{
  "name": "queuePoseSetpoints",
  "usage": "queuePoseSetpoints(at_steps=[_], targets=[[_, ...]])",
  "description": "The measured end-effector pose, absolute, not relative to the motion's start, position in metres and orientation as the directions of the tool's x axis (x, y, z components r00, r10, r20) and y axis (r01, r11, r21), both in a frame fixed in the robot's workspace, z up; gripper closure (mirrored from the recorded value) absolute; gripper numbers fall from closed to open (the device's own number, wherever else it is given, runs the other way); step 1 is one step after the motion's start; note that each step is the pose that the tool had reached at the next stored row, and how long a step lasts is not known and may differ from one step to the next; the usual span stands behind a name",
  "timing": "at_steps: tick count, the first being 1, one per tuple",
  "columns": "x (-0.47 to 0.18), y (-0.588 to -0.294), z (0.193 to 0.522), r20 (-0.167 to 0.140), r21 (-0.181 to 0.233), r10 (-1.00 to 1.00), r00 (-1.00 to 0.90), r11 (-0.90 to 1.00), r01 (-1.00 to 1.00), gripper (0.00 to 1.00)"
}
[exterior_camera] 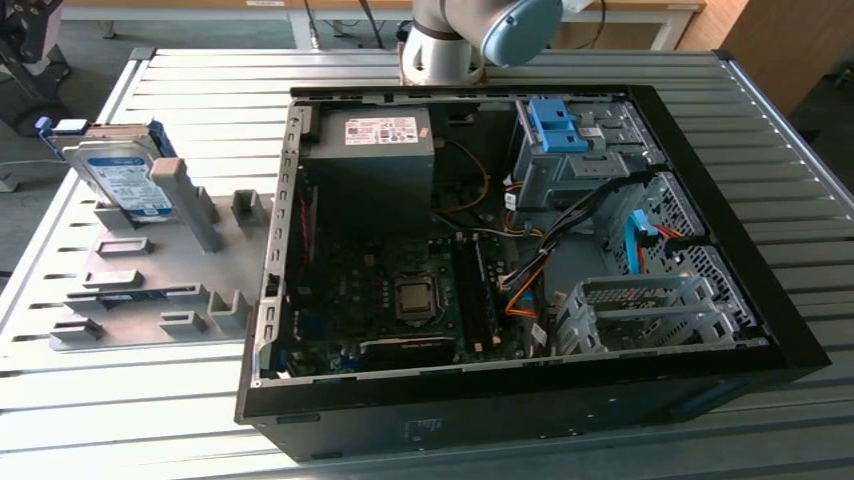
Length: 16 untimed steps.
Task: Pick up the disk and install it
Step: 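Pick up the disk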
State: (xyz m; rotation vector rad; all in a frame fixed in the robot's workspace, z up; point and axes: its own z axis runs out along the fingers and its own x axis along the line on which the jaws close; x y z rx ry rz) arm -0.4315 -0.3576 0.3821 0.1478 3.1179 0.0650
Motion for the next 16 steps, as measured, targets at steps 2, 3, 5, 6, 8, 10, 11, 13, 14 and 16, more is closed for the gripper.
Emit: queuePoseSetpoints(at_steps=[2, 3, 5, 6, 8, 10, 11, 13, 14, 16], targets=[[-0.4316, -0.3576, 0.3821, -0.017, 0.042, 0.095, -0.995, 0.995, 0.094, 0.89], [-0.4316, -0.3576, 0.3821, -0.018, 0.043, 0.095, -0.995, 0.995, 0.094, 0.89], [-0.4316, -0.3575, 0.3821, -0.018, 0.043, 0.092, -0.996, 0.995, 0.091, 0.89], [-0.4316, -0.3575, 0.3821, -0.017, 0.042, 0.087, -0.996, 0.995, 0.086, 0.89], [-0.4317, -0.3575, 0.3821, -0.017, 0.042, 0.076, -0.997, 0.996, 0.076, 0.89], [-0.4318, -0.3575, 0.3821, -0.018, 0.042, 0.053, -0.998, 0.998, 0.052, 0.89], [-0.4318, -0.3576, 0.3821, -0.018, 0.042, 0.041, -0.999, 0.998, 0.040, 0.89], [-0.4319, -0.3576, 0.3821, -0.018, 0.042, 0.032, -0.999, 0.999, 0.031, 0.89], [-0.4319, -0.3576, 0.3821, -0.018, 0.043, 0.032, -0.999, 0.999, 0.031, 0.89], [-0.4320, -0.3576, 0.3821, -0.018, 0.042, 0.032, -0.999, 0.999, 0.031, 0.89]])
